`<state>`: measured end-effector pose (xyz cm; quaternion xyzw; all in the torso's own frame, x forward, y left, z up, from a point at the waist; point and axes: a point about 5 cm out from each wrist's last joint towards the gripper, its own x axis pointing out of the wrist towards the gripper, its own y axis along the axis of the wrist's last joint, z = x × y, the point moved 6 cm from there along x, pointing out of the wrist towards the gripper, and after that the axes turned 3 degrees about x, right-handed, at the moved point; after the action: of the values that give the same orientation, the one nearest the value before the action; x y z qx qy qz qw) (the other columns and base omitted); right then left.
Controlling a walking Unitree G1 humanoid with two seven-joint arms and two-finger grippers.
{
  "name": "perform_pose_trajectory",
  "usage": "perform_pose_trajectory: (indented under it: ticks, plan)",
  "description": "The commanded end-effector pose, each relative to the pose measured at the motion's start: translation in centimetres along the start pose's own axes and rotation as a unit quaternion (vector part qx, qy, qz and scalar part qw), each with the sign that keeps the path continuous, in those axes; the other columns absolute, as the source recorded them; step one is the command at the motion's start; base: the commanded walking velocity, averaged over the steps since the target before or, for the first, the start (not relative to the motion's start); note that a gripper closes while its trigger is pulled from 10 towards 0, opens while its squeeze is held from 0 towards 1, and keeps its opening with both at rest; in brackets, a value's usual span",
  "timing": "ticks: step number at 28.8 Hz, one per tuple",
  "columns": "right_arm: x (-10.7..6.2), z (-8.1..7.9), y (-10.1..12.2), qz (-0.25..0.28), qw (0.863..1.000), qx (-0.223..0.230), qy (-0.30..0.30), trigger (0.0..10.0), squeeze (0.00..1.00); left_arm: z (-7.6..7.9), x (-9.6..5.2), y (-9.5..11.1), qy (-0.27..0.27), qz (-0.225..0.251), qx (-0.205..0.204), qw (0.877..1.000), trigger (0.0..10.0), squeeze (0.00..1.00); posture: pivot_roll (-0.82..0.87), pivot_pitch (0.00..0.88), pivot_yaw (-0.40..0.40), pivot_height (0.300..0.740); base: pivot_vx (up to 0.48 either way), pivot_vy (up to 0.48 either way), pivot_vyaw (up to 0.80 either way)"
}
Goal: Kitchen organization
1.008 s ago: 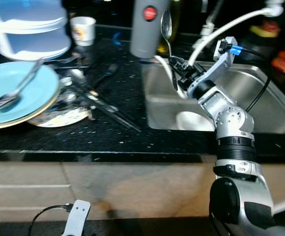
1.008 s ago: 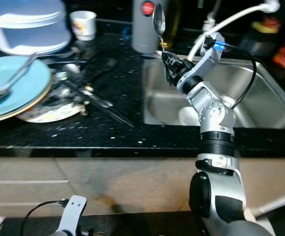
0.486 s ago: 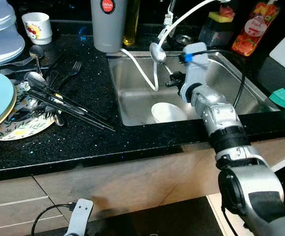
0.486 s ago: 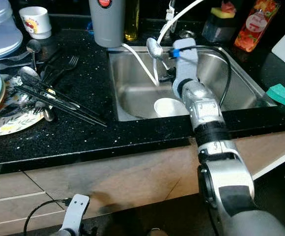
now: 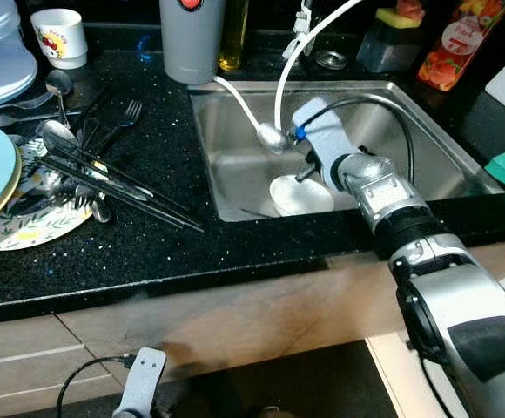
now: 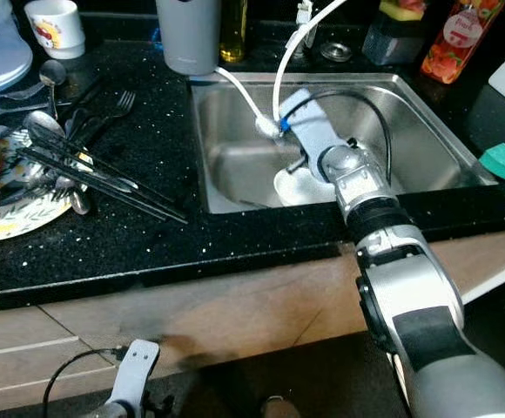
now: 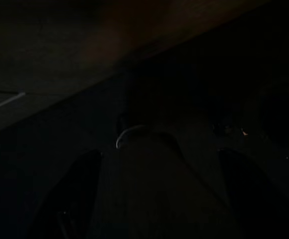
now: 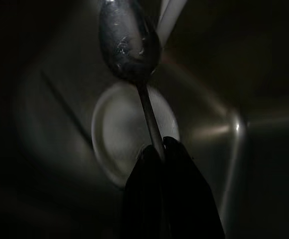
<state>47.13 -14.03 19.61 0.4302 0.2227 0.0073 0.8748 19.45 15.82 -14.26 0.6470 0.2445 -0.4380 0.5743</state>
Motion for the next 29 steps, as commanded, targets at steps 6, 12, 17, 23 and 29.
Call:
perform_pose_trajectory:
  ticks: [6, 12, 17, 23, 29]
  plan:
    - [-0.3, 1.4, -1.0, -0.027, 0.999, -0.02, -0.008, 10.0, 0.0, 2.5, -0.9, -6.1, -0.032, -0.085, -0.012, 0.996, 10.0, 0.0, 0.08, 0.191, -0.123, 0.74, 0.0, 0.0, 0.0]
    - [-0.2, 0.7, -1.6, -0.039, 0.999, -0.028, 0.014, 10.0, 0.0, 2.6, -1.1, -6.6, -0.036, -0.089, -0.009, 0.995, 10.0, 0.0, 0.08, 0.208, -0.123, 0.74, 0.0, 0.0, 0.0]
    - [0.0, 0.3, -1.9, -0.05, 0.998, -0.04, 0.018, 10.0, 0.0, 2.5, -1.1, -6.8, -0.036, -0.089, -0.011, 0.995, 10.0, 0.0, 0.09, 0.213, -0.127, 0.74, 0.0, 0.0, 0.0]
    - [0.2, -0.5, -2.6, -0.066, 0.996, -0.054, 0.03, 10.0, 0.0, 2.4, -1.2, -6.9, -0.036, -0.089, -0.013, 0.995, 10.0, 0.0, 0.09, 0.217, -0.128, 0.74, 0.0, 0.0, 0.0]
    - [0.3, -1.1, -2.6, -0.067, 0.996, -0.054, 0.039, 10.0, 0.0, 2.3, -1.2, -6.8, -0.036, -0.087, -0.014, 0.995, 10.0, 0.0, 0.09, 0.219, -0.128, 0.74, 0.0, 0.0, 0.0]
